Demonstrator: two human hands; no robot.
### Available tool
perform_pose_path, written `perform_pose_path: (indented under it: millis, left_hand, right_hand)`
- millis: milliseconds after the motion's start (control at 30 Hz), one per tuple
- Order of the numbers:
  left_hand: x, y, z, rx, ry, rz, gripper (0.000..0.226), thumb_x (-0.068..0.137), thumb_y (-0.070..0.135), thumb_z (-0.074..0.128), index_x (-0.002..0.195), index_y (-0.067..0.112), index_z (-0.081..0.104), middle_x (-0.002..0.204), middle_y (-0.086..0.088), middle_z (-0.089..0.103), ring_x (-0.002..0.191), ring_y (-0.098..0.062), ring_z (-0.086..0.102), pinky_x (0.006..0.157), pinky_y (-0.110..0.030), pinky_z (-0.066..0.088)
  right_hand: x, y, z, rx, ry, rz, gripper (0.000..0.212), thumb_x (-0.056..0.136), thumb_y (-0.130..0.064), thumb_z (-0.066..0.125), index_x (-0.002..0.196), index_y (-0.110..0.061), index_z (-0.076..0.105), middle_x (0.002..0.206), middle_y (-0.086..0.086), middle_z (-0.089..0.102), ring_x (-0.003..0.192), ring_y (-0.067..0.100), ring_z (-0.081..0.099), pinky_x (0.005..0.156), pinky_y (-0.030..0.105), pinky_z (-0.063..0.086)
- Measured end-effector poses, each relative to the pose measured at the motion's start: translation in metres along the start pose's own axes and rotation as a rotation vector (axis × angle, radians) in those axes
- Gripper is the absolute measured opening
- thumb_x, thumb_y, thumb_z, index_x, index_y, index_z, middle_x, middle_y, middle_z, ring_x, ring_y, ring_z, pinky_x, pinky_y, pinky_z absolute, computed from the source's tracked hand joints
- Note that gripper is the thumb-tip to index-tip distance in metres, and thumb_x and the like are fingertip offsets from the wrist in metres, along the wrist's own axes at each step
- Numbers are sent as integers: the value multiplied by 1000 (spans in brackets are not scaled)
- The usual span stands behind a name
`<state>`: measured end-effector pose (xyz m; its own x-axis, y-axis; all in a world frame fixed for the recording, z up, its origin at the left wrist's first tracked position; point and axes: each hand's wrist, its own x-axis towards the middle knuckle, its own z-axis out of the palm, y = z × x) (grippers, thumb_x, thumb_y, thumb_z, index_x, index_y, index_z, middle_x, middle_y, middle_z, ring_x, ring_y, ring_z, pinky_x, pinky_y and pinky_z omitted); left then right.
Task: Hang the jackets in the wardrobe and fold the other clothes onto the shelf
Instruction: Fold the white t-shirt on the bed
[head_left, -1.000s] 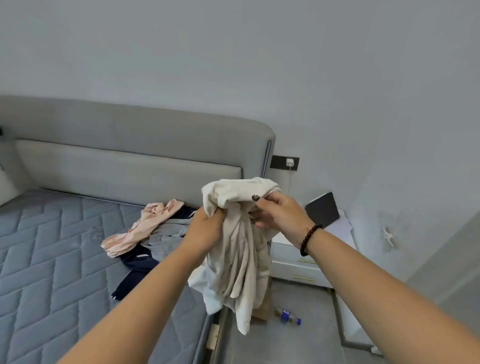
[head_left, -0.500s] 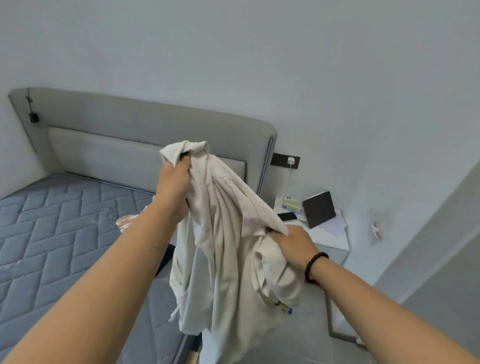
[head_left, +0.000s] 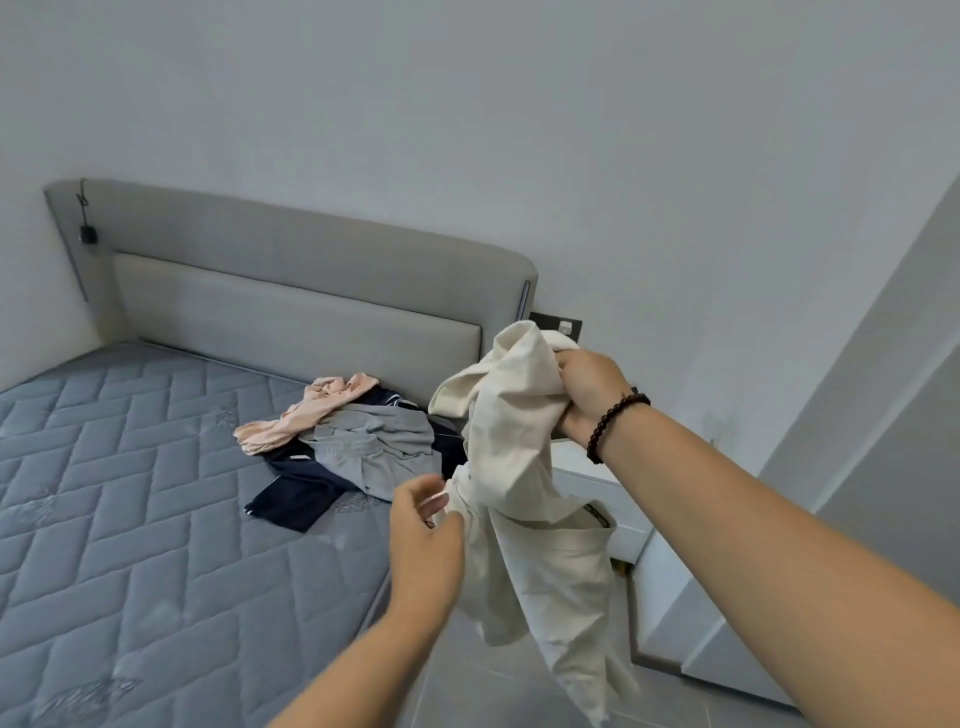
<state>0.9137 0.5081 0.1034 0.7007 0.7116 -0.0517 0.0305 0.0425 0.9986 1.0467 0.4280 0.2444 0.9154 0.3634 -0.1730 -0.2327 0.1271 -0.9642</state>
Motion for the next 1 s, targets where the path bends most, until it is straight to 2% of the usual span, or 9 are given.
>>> perform_pose_path:
  millis: [100,267,367,433,533,600,733,833,1000]
  left_hand:
    - [-25,-1,15,121,-297,307,27,81,15,54,101,33,55,102,14,62,100,-7,57,87,-23,48]
    - [-8,-3,28,1020,-571,743,65,78,59,49,134,28,38,126,8,49,123,-15,40,110,-35,20]
    - [7,-8,19,1416,-663,632,87,72,78,43,135,18,34,125,0,53,119,-28,44,110,-50,13]
    - [17,-10,12,1496,-624,659,74,78,71,46,126,15,36,112,-5,60,109,-30,50,101,-47,19]
    - [40,1,1,1151,-499,732,18,92,44,46,90,26,44,84,-1,64,82,-27,54,79,-35,24]
    - [55,20,-5,637,-489,492,25,94,32,53,73,23,46,64,0,53,63,-23,49,65,-28,32]
    - [88,67,-3,-189,-522,-11,17,94,14,59,100,0,67,81,-15,61,70,-24,50,58,-25,40]
    - [100,91,8,-287,-529,-12,19,92,16,61,102,4,71,94,-15,70,85,-21,61,78,-30,46]
    - [97,110,20,-300,-651,11,16,91,26,65,88,12,72,79,-6,67,72,-16,60,65,-25,49]
  right_hand:
    - [-6,-15,-2,79,-17,-13,32,85,13,35,83,-3,62,81,11,57,78,25,53,74,35,44]
    - [-6,-43,-16,-56,-29,-62,25,84,6,45,89,-5,67,95,15,60,88,27,55,83,41,45]
    - [5,-59,-31,-58,56,-97,27,86,3,47,106,1,65,106,19,63,93,27,58,92,42,48]
    - [17,-64,-42,6,111,-93,26,87,4,42,106,2,61,105,18,59,93,26,55,88,38,47]
    - [33,-59,-53,180,144,-69,28,91,6,37,110,-3,55,95,12,55,87,23,55,81,32,47]
    - [42,-47,-57,242,157,-53,27,92,6,39,113,-2,55,99,13,57,92,23,58,86,32,50]
    - [48,-6,-53,299,283,-16,16,97,-4,39,99,-3,55,95,13,61,90,25,62,80,35,54]
    - [38,25,-44,129,321,42,9,98,-13,45,95,-9,53,95,14,62,93,31,61,83,41,52]
    - [3,35,-20,-248,-148,-35,15,89,-17,62,96,-6,69,93,10,70,83,17,66,71,27,53]
